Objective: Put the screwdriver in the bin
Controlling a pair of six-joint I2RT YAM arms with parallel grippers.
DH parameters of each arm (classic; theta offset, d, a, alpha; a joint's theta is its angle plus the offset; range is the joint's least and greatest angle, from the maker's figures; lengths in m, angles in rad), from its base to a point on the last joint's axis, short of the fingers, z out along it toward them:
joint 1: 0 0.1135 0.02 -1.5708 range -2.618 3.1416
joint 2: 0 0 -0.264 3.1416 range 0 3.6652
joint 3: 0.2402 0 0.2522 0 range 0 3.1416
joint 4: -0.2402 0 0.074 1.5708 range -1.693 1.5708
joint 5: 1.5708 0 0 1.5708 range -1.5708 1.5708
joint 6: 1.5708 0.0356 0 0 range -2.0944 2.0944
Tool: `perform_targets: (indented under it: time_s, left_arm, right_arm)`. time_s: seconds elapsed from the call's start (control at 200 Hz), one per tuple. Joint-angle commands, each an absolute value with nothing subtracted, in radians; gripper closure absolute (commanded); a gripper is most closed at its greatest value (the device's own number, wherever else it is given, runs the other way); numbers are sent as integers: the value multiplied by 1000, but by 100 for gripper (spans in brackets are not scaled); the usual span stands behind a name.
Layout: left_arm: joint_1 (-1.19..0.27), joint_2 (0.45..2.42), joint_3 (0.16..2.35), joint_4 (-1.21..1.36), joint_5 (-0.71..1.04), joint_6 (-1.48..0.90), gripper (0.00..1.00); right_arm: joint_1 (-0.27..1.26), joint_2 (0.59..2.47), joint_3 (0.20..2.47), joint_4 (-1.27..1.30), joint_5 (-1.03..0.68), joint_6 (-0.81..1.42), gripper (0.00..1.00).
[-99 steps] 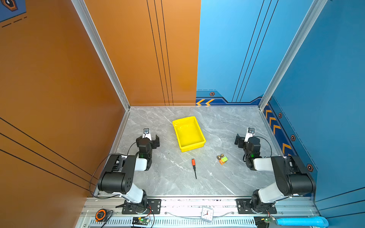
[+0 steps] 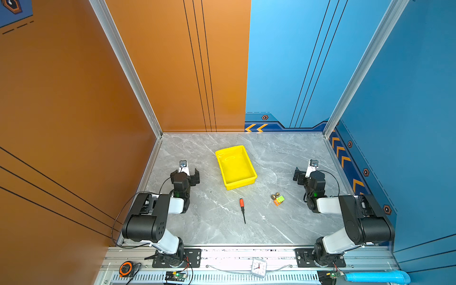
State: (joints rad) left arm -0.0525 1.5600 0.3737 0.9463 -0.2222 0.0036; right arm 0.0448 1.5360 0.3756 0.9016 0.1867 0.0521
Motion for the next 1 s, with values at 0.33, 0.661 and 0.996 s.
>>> perform_targets:
  time_s: [0.33,0.661,0.996]
  left_arm:
    - [-44,1566,375,936,-198,11,2]
    - [-43,1566,375,936,-199,10,2]
    - [-44,1552,375,931,-213,9,2]
  right_arm:
    - [40,1546,367,920,180,67,0]
    - [40,1546,368,920,181,66,0]
    - [60,1511,392,847,240,64,0]
